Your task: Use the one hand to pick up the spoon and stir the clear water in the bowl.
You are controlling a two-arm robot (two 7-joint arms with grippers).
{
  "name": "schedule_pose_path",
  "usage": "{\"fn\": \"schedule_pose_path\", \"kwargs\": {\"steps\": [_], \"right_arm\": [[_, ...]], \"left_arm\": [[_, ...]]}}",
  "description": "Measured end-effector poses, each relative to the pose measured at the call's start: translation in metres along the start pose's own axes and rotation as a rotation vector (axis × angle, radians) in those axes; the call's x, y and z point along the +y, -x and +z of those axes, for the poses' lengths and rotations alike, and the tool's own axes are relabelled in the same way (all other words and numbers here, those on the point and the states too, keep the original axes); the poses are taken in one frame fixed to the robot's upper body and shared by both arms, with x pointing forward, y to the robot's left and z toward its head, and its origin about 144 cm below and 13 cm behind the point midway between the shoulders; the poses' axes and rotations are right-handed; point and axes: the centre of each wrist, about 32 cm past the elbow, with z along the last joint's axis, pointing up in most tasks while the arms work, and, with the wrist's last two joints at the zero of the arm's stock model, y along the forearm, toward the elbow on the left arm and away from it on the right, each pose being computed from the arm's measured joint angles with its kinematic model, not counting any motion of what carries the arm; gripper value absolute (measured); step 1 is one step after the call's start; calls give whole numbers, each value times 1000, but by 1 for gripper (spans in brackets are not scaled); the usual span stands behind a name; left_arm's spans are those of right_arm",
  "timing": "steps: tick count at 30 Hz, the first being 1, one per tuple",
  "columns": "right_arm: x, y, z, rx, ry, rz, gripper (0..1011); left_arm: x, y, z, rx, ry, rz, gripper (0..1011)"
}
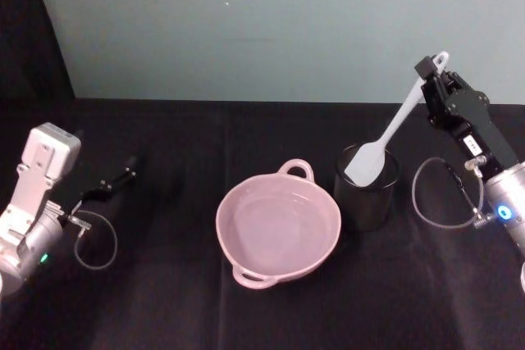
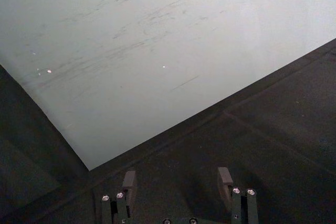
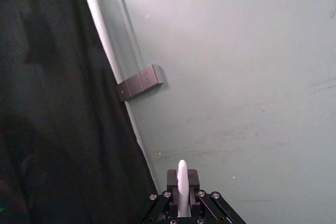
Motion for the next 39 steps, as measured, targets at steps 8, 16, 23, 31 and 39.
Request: {"fn": "schedule_pose_path", "kwargs": {"steps": [8,16,23,31,39], "right_arm": [[6,-10,-5,10,-1,-13,119],[8,-15,-8,22,4,-23,119],[10,-19,-8,33,-1,-29,118],[13,-21,-4,32,-12,-22,118],[16,-24,-3,30,-15,-21,119]], "left_arm": [[0,0,0,0,0,0,1005],[0,0,0,0,0,0,1005],[0,0,0,0,0,0,1005],[0,0,0,0,0,0,1005],[0,0,0,0,0,0,1005]]}}
